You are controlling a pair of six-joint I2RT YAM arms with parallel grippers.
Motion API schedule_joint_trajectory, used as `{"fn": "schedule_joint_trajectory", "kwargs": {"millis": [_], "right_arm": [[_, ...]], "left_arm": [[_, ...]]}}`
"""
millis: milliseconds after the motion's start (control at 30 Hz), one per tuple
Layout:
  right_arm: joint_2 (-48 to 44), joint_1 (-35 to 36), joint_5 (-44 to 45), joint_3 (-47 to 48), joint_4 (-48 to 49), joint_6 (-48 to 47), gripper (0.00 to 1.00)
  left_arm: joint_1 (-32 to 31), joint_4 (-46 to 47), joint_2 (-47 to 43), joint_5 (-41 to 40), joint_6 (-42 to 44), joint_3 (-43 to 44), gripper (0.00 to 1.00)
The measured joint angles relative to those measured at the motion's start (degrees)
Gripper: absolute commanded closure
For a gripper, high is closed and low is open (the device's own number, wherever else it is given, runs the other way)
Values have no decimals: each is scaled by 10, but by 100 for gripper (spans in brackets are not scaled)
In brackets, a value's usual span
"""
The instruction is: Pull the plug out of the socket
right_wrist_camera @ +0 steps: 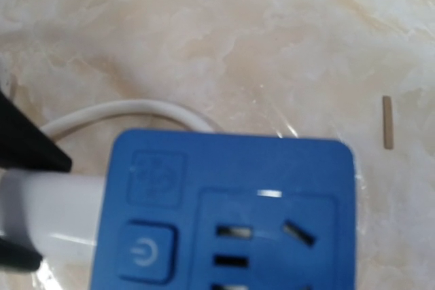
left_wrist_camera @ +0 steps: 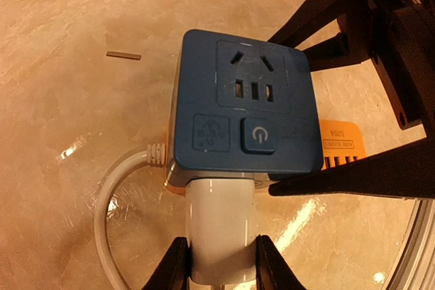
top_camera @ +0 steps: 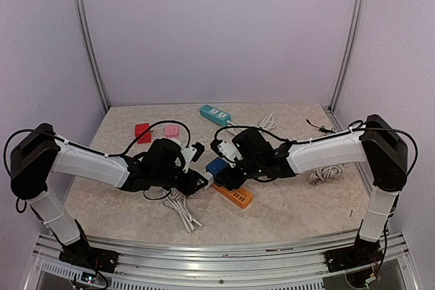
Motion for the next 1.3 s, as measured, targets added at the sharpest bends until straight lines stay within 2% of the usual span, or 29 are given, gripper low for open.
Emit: {"fn": "schedule_joint_trajectory", "kwargs": {"millis": [300, 800, 1300], "right_arm": [[1, 6, 5, -10, 24, -6, 77], [5, 14, 7, -12, 36, -10, 81], [7, 14, 13, -12, 37, 1, 81]], "left_arm": [[-1, -22, -12, -5, 2, 0, 100], [-18, -59, -35, -42, 28, -4, 100], [-31, -5, -37, -68, -2, -32, 100]]}}
